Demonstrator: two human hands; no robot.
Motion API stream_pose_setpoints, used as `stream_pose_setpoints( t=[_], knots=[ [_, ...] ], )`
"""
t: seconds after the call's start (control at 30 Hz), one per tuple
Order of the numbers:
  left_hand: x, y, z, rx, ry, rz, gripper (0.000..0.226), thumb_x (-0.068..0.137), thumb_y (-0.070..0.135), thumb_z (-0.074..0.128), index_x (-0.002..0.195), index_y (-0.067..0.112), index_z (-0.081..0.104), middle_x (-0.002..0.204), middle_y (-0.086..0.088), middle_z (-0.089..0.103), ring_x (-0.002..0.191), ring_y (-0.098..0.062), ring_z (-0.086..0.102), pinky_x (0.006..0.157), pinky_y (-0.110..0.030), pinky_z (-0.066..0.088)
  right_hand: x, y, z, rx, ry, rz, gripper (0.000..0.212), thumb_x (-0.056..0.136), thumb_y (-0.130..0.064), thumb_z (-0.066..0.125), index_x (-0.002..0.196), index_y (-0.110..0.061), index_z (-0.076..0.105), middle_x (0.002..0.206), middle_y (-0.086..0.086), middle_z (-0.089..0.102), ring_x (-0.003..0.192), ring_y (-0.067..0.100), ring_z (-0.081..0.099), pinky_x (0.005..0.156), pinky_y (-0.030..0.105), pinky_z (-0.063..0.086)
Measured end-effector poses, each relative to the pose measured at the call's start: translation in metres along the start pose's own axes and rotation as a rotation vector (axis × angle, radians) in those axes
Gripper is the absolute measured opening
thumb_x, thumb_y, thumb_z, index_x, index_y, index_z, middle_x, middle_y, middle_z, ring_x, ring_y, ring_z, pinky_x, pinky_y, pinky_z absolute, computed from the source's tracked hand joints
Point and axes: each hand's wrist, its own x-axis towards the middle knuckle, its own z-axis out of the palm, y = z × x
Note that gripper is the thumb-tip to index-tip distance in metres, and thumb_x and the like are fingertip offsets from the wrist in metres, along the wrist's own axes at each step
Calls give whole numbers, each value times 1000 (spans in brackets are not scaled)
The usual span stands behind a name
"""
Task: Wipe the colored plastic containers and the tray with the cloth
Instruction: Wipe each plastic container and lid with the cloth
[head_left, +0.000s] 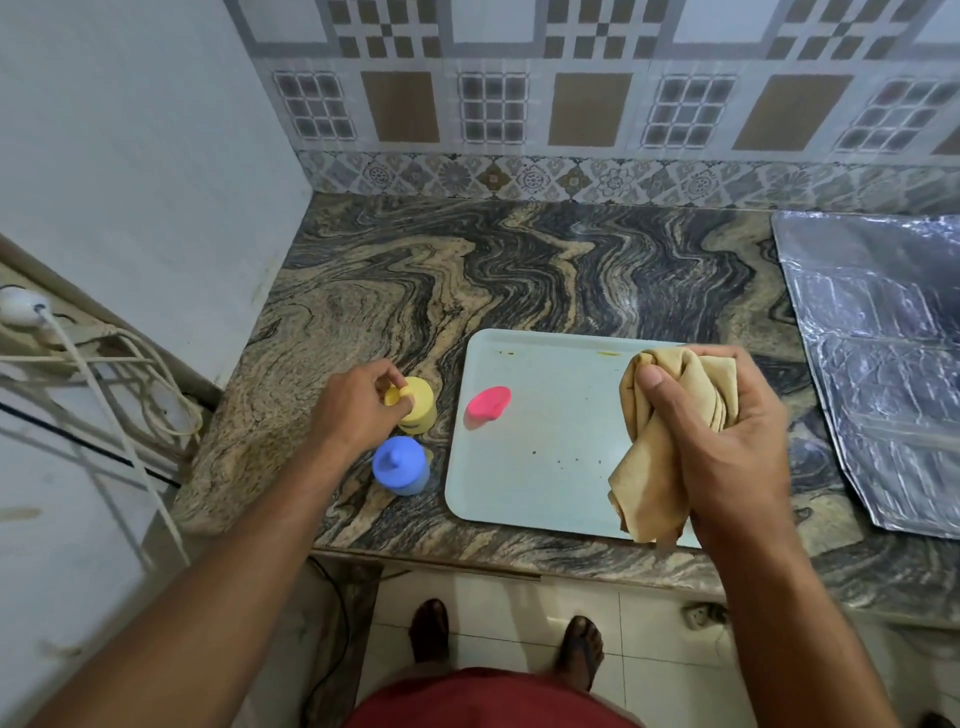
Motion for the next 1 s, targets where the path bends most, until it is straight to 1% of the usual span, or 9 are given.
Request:
stream_pose_setpoints(
  t=[0.07,0.17,0.3,0.4,0.5,0.63,0.77,0.9,1.0],
  knots=[
    [1,1,2,38,-30,2,21,82,34,85,92,31,67,91,2,74,82,-25,71,73,-47,63,3,-6,-16,-1,62,-25,21,87,-31,83,98,-23,67,82,-9,72,76,11,68,67,29,58],
    [4,5,-5,39,-31,-6,28,80,37,87,97,34,66,108,-4,71,94,-29,68,81,-48,60,6,-16,-48,-11,179,-59,21,92,-21,80,105,-13,65,77,-13,72,70,2,66,63,21,57],
    [1,42,-7,-36,39,81,28,84,35,85,106,30,69,112,-2,70,100,-25,68,87,-46,58,-7,-21,-102,-42,326,-70,15,95,-21,79,102,-19,66,79,-6,70,67,14,63,59,30,56],
    [-17,91,16,-134,-40,250,24,85,30,83,107,29,72,106,4,71,96,-16,69,88,-41,59,-26,-20,-129,-28,411,-56,14,86,-36,82,91,-31,70,78,-6,67,66,15,61,57,28,54],
    [-51,140,60,-135,-217,480,25,86,27,82,109,28,72,106,6,68,96,-11,65,87,-31,52,-45,-10,-146,-38,474,-25,24,83,-39,83,97,-27,67,81,-4,65,69,14,60,61,29,53],
    [-87,197,125,-56,-369,650,53,80,47,77,128,27,65,118,4,62,112,-18,61,97,-37,49,-62,3,-155,-33,513,20,32,84,-38,91,102,-23,69,83,-1,67,74,17,62,70,37,53],
    [-94,241,167,211,-322,730,84,71,70,66,142,27,53,133,-2,53,127,-28,48,97,-43,40,-70,7,-160,-63,495,36,39,79,-45,85,104,-19,69,86,3,69,76,24,63,74,48,54],
    [-92,258,191,349,-269,747,80,74,71,68,140,28,52,133,-2,52,129,-30,45,98,-44,37,-73,7,-164,-70,498,24,25,84,-34,89,97,-26,69,82,-3,70,72,15,65,68,36,56],
    [-89,260,196,262,-293,739,73,75,61,76,136,25,55,129,-1,54,125,-28,48,100,-42,36,-74,5,-167,-61,502,18,27,82,-34,86,97,-23,68,77,-6,70,66,9,65,61,26,57]
  ],
)
